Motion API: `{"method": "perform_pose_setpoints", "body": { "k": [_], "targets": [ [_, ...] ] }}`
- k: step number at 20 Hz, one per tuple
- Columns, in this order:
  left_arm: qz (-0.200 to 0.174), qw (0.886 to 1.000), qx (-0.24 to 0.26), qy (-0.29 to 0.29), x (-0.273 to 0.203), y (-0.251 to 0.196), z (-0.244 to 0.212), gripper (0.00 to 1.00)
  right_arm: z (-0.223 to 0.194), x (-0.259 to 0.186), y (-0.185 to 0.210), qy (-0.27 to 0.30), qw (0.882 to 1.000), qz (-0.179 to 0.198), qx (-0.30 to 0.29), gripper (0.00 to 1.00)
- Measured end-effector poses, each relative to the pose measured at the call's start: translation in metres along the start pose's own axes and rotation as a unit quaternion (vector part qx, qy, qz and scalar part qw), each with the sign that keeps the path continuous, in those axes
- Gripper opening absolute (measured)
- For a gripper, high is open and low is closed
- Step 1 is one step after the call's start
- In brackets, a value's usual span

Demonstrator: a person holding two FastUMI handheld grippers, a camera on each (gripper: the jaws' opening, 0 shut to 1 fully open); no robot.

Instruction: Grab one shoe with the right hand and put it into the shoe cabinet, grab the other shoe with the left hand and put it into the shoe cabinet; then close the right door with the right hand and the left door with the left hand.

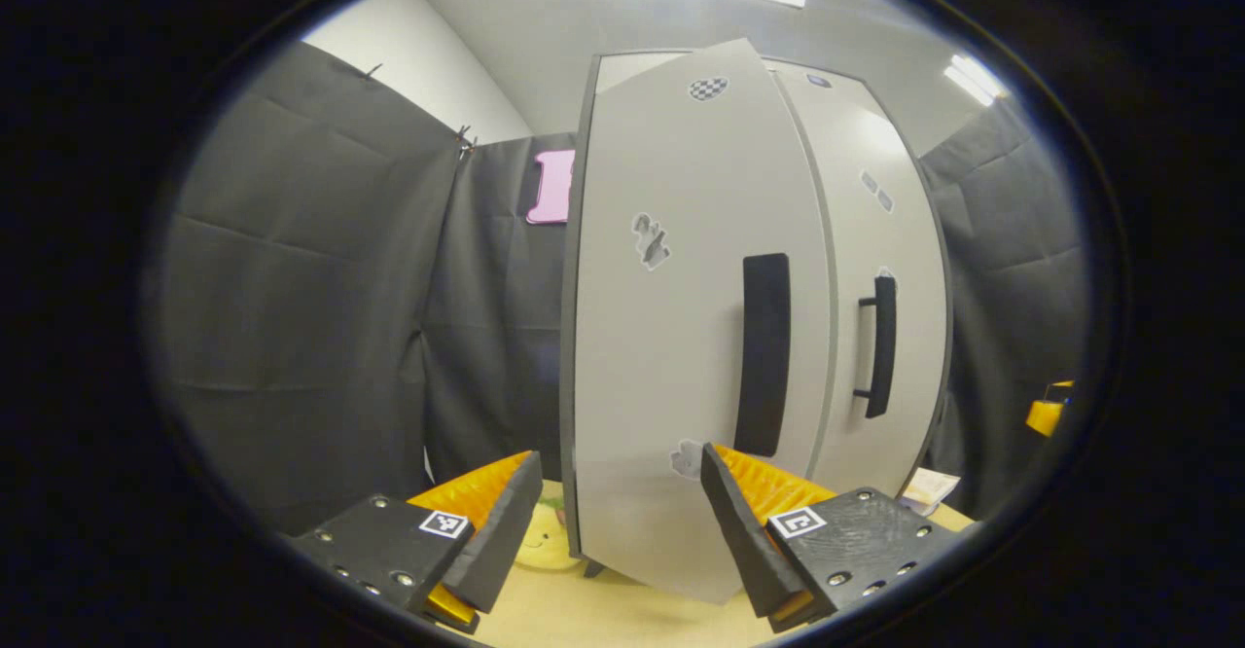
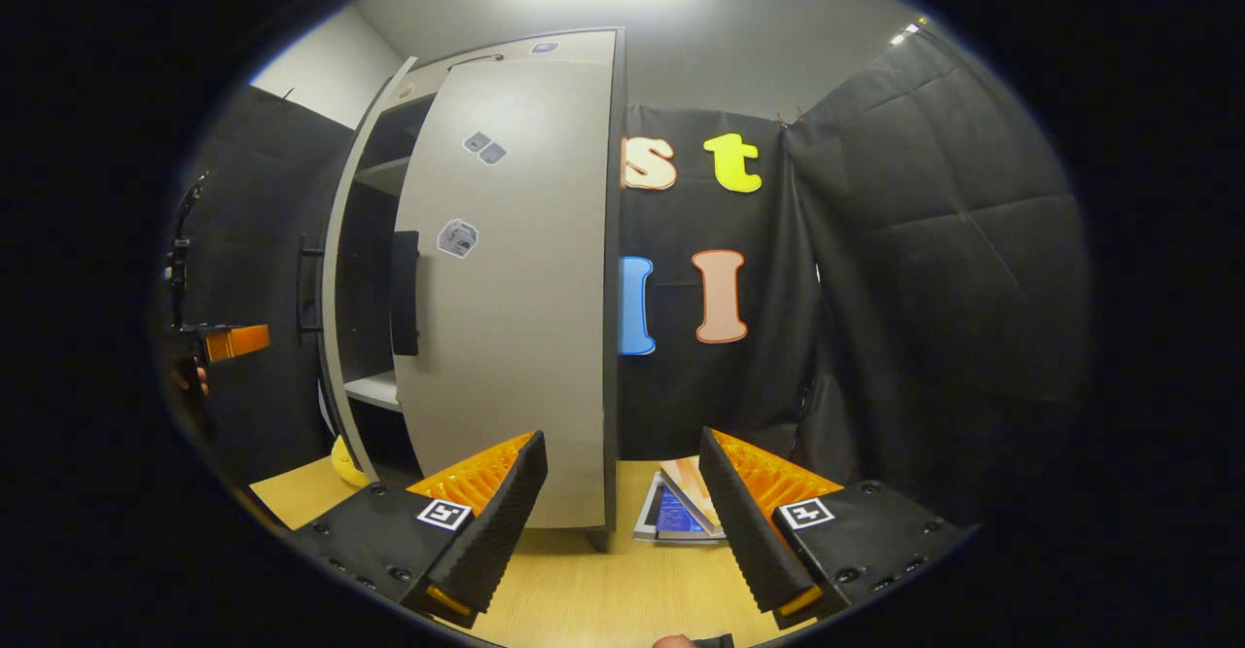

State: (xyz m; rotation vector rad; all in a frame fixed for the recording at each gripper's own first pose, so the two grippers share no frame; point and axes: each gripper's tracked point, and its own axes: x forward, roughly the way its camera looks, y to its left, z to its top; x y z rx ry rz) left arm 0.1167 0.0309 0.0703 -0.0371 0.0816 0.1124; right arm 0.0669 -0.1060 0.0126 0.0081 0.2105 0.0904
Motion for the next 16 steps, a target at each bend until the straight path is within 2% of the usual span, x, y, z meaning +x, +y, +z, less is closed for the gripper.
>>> {"method": "perform_pose_setpoints", "body": {
  "k": [10,12,14,16],
  "targets": [
    [-0.024,0.999,0.018,-0.011,-0.054,0.029,0.016,0.94,0.019,-0.050,0.046,-0.018,1.000,0.001,-0.002,0.99],
    [-0.030,0.999,0.020,-0.016,-0.068,0.032,0.019,0.94,0.022,-0.063,0.048,-0.022,1.000,-0.005,-0.003,0.96],
    [-0.036,0.999,0.025,-0.021,-0.082,0.036,0.021,0.95,0.025,-0.074,0.053,-0.027,1.000,-0.008,0.000,0.99],
    [-0.039,0.998,0.031,-0.024,-0.080,0.035,0.022,0.94,0.028,-0.087,0.055,-0.031,0.999,-0.013,-0.002,0.96]
  ]
}}
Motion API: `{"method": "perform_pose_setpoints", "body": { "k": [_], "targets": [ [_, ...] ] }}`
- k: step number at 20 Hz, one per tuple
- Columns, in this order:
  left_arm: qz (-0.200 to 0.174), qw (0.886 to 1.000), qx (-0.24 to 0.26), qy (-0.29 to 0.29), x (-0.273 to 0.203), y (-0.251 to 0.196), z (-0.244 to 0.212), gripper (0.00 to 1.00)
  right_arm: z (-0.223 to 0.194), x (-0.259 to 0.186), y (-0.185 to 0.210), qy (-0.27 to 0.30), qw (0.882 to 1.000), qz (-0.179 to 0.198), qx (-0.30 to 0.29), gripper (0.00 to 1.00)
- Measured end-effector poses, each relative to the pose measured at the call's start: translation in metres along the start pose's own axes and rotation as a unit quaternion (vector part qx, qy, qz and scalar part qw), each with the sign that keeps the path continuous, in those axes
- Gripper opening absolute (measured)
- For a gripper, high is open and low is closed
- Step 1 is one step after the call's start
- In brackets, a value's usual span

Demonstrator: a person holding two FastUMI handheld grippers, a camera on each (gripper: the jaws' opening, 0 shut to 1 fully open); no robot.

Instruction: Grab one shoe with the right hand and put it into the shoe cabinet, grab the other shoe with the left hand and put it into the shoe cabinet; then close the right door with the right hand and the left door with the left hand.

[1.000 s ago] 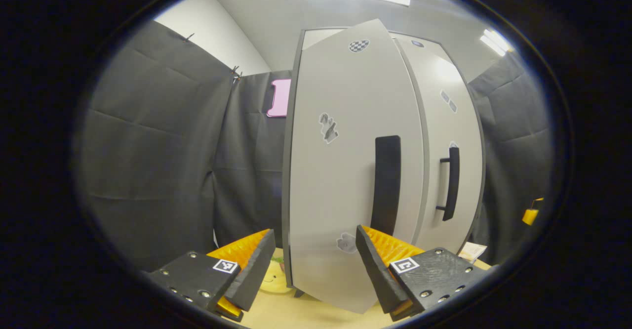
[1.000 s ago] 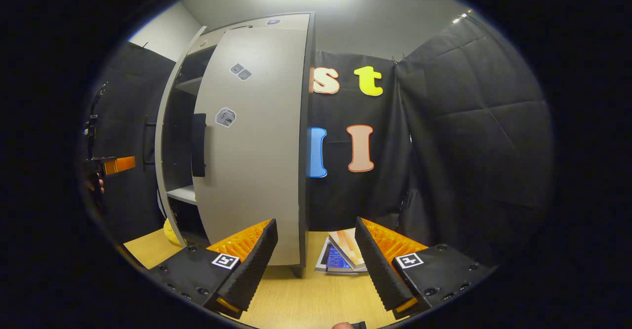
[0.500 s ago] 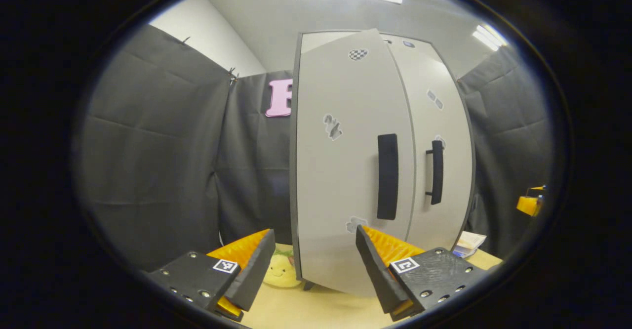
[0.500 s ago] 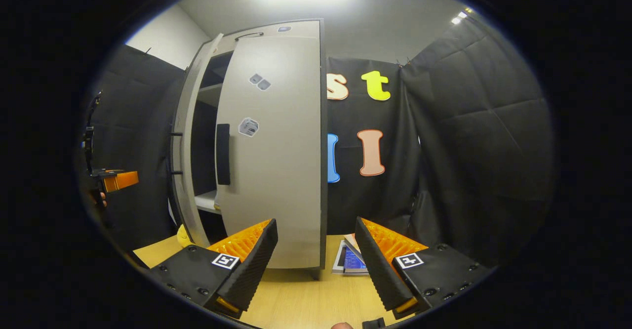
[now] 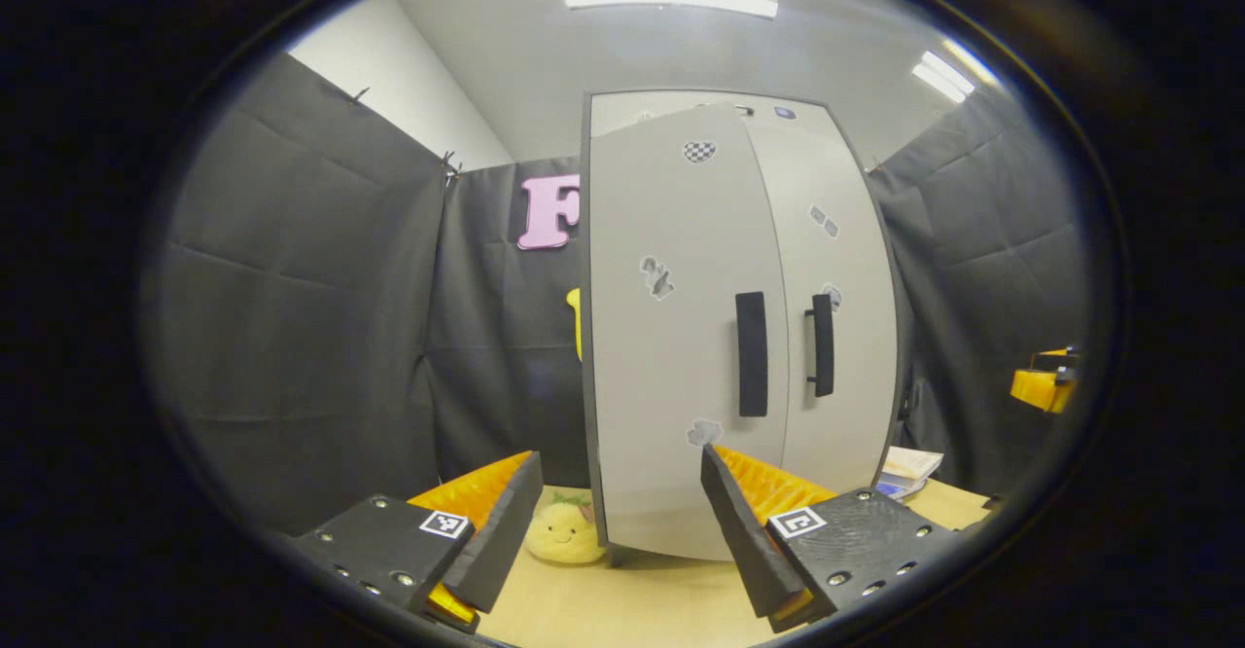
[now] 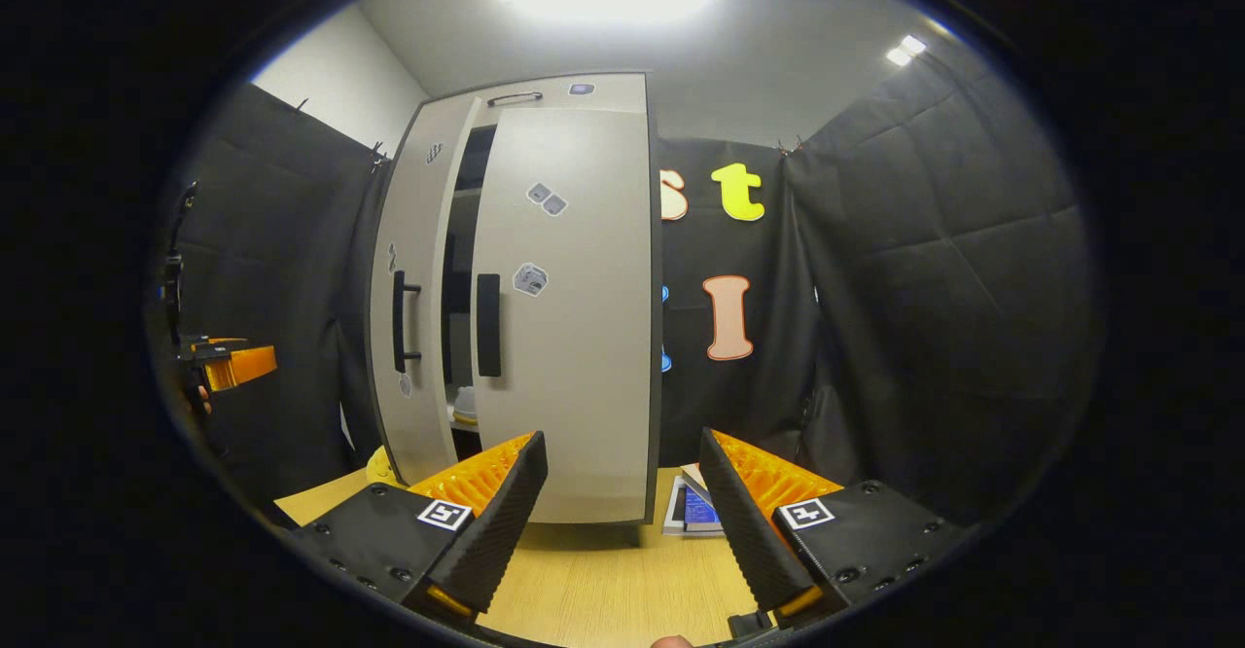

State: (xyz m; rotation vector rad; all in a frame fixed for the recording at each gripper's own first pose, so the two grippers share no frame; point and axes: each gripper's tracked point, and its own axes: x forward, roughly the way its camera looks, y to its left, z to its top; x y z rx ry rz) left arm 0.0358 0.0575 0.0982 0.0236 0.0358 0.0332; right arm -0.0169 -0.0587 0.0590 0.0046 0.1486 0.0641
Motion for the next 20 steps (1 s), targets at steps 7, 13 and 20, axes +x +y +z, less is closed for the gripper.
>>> {"method": "perform_pose_setpoints", "body": {
  "k": [7,13,20],
  "targets": [
    [-0.001,1.000,0.001,-0.002,-0.006,-0.002,-0.002,0.94,0.007,-0.027,0.010,-0.009,1.000,-0.007,0.001,0.99],
    [0.004,1.000,-0.001,-0.003,-0.006,-0.001,-0.003,0.94,0.008,-0.036,0.013,-0.010,1.000,-0.012,0.002,0.96],
    [0.008,1.000,-0.001,-0.004,-0.007,0.000,-0.004,0.95,0.010,-0.042,0.015,-0.011,1.000,-0.013,0.000,0.98]
  ]
}}
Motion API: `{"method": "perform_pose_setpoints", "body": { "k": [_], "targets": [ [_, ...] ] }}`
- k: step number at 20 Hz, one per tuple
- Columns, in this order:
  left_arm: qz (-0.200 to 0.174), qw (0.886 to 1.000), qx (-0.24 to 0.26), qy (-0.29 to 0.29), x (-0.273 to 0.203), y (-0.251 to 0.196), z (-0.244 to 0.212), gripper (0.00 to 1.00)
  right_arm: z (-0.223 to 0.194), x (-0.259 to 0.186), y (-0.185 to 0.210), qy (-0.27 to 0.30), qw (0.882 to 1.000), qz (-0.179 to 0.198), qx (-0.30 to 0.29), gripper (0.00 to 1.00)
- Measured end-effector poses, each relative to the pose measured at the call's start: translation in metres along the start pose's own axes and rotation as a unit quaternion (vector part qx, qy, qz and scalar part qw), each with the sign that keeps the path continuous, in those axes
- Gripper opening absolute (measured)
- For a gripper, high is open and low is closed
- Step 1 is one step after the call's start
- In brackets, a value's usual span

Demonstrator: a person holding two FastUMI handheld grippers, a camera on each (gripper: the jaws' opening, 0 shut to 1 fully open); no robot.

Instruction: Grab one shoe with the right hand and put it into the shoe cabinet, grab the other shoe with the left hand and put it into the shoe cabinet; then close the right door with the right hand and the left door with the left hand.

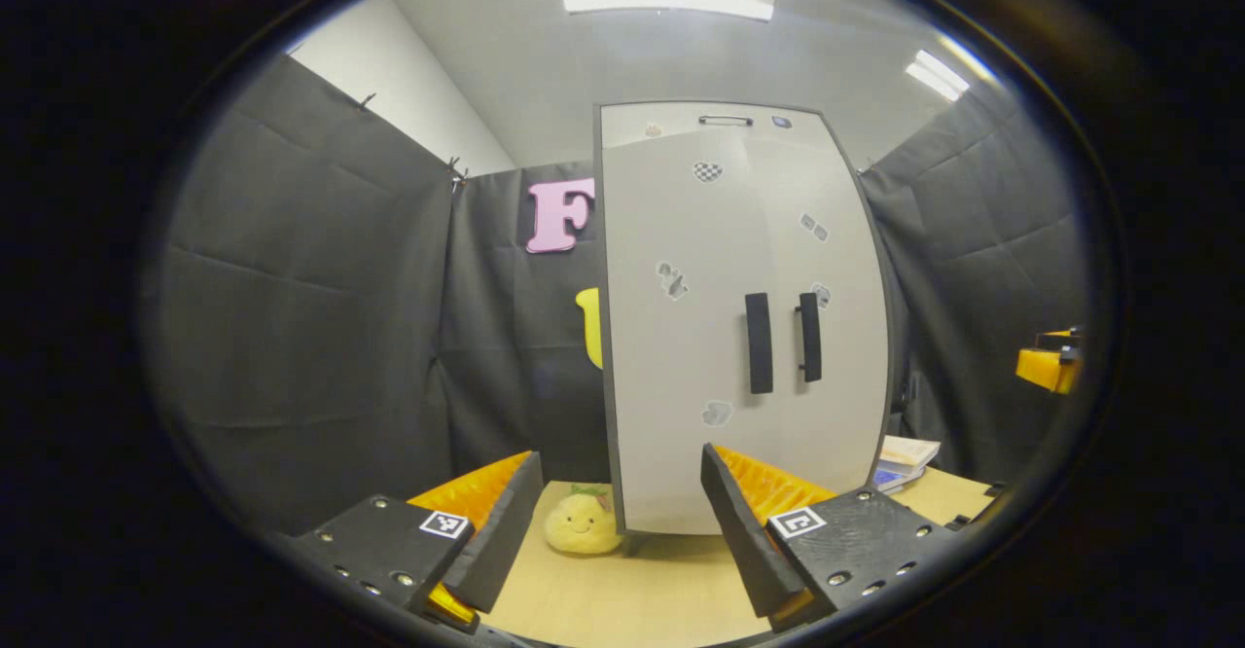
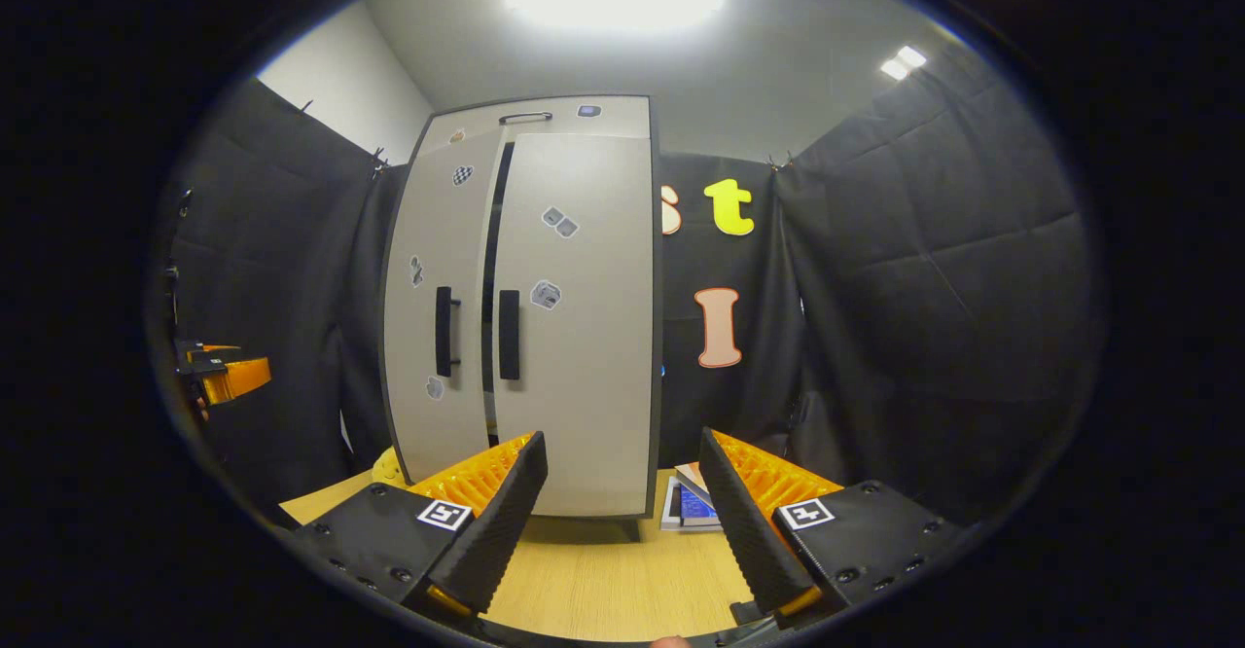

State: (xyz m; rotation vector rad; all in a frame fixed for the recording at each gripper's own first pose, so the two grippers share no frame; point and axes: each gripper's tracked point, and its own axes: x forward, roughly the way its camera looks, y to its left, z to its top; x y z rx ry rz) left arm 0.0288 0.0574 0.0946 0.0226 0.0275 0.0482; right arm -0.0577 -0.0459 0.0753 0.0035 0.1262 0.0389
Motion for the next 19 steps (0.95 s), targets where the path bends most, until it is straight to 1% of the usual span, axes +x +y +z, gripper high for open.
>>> {"method": "perform_pose_setpoints", "body": {
  "k": [1,7,8,9,10,11,14,15,16,18,19],
  "targets": [
    [0.000,1.000,0.000,-0.001,0.0000,-0.0005,0.0002,0.94,0.0001,-0.0011,-0.0008,0.000,1.000,0.000,0.000,0.98],
    [0.001,1.000,0.000,-0.003,-0.0009,0.0004,0.0007,0.94,0.0008,-0.0052,-0.0011,0.001,1.000,-0.003,0.000,0.98],
    [0.000,1.000,0.000,-0.003,-0.0005,0.0000,0.0003,0.95,0.0010,-0.0058,-0.0012,0.000,1.000,-0.003,0.000,0.98],
    [0.001,1.000,-0.001,-0.003,-0.0006,-0.0001,0.0002,0.94,0.0015,-0.0055,-0.0016,0.000,1.000,-0.004,0.000,0.99],
    [0.000,1.000,-0.001,-0.004,-0.0005,-0.0001,0.0008,0.94,0.0019,-0.0059,-0.0013,-0.001,1.000,-0.004,0.000,0.96],
    [0.000,1.000,-0.002,-0.004,-0.0002,0.0001,0.0009,0.94,0.0019,-0.0071,-0.0013,-0.001,1.000,-0.005,0.000,0.99],
    [0.003,1.000,-0.003,-0.007,-0.0004,0.0005,0.0016,0.94,0.0042,-0.0062,-0.0010,-0.003,1.000,-0.006,0.000,0.99],
    [0.003,1.000,-0.004,-0.008,-0.0002,0.0003,0.0014,0.94,0.0050,-0.0059,-0.0006,-0.003,1.000,-0.005,0.000,0.96],
    [0.003,1.000,-0.005,-0.009,0.0000,0.0006,0.0016,0.94,0.0046,-0.0064,0.0004,-0.004,1.000,-0.005,0.000,0.99],
    [0.004,1.000,-0.005,-0.010,-0.0002,0.0009,0.0021,0.94,0.0058,-0.0073,0.0014,-0.005,1.000,-0.005,0.000,0.99],
    [0.004,1.000,-0.005,-0.010,-0.0003,0.0008,0.0023,0.94,0.0067,-0.0073,0.0014,-0.006,1.000,-0.005,0.000,0.96]
  ]
}}
